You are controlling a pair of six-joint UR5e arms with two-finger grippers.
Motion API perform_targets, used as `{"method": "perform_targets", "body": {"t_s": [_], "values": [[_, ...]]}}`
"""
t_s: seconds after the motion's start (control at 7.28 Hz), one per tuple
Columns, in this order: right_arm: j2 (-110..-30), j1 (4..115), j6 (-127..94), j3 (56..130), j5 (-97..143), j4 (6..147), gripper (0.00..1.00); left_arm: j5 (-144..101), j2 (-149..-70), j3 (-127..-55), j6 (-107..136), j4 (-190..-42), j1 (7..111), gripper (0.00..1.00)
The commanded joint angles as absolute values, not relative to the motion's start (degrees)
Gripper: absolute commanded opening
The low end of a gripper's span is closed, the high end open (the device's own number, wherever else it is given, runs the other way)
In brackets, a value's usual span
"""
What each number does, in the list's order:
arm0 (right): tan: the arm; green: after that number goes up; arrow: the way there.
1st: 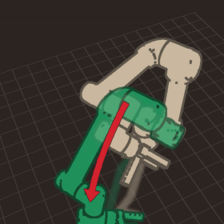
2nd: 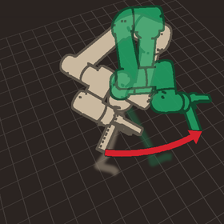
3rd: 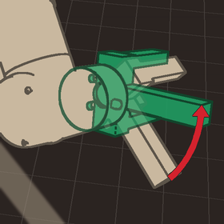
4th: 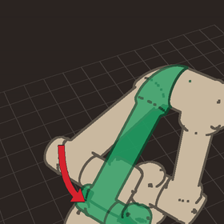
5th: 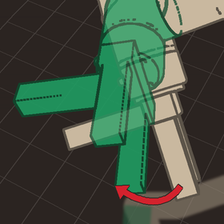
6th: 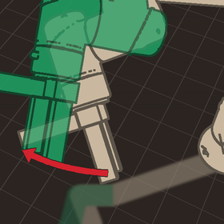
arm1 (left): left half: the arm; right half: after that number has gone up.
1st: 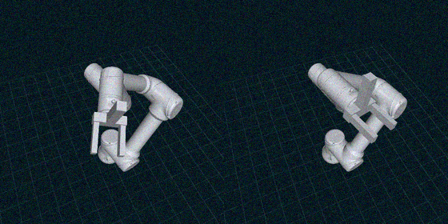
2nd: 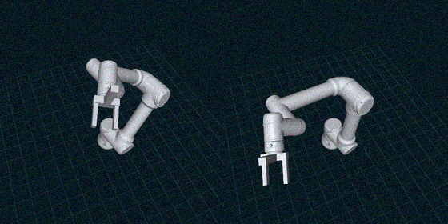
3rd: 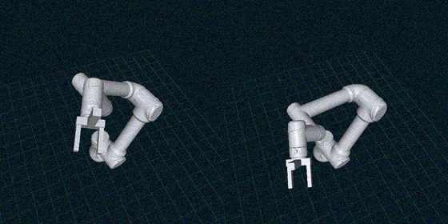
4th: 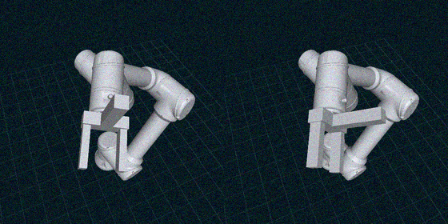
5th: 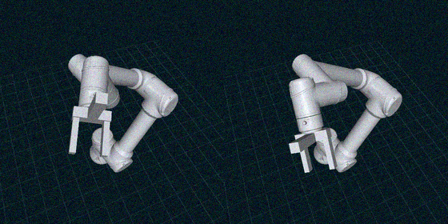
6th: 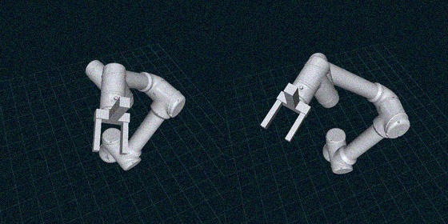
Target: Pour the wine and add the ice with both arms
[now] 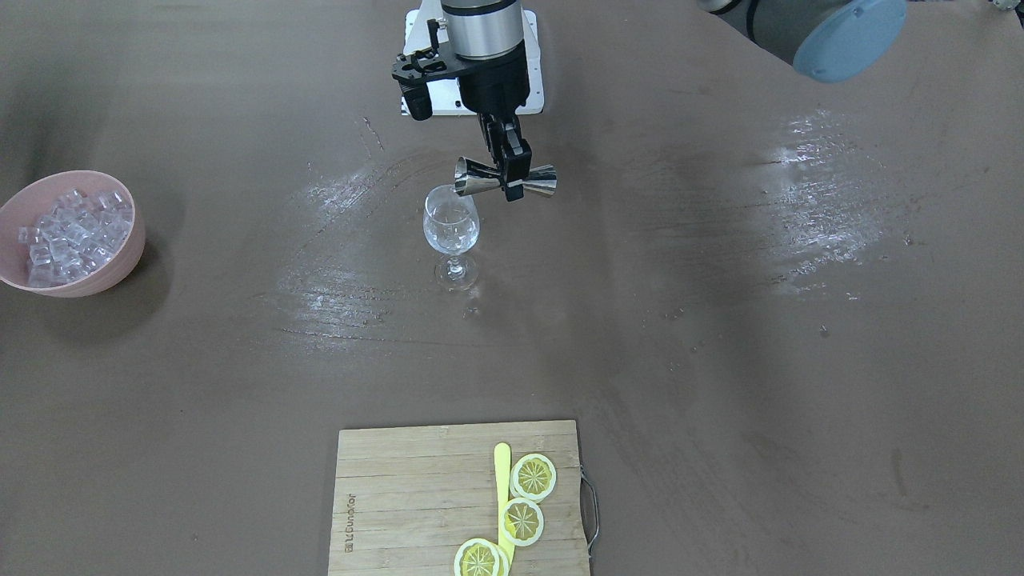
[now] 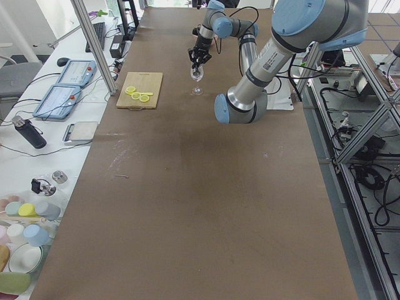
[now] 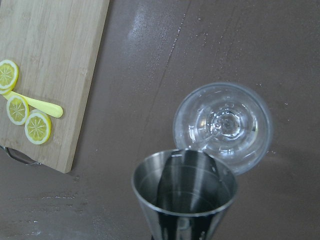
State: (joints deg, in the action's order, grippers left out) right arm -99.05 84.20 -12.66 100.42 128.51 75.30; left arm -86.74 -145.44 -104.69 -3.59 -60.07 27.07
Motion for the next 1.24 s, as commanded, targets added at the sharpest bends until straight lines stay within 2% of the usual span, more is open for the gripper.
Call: {"method": "perform_targets", "body": {"t_s": [0.0, 0.69, 1.1], "values": [[-99.05, 84.20, -12.66, 100.11, 128.58, 75.23, 1.00, -84.39, -146.85, -103.11, -3.60, -57.50, 26.98, 0.00], [-99.05, 84.20, -12.66, 100.02, 128.58, 75.23, 1.00, -79.81, -149.94, -102.31, -4.39, -50.02, 26.81, 0.00], [-99.05, 84.20, -12.66, 100.02, 128.58, 75.32, 1.00, -77.26, -153.37, -99.49, -4.39, -46.41, 25.58, 0.00]]}}
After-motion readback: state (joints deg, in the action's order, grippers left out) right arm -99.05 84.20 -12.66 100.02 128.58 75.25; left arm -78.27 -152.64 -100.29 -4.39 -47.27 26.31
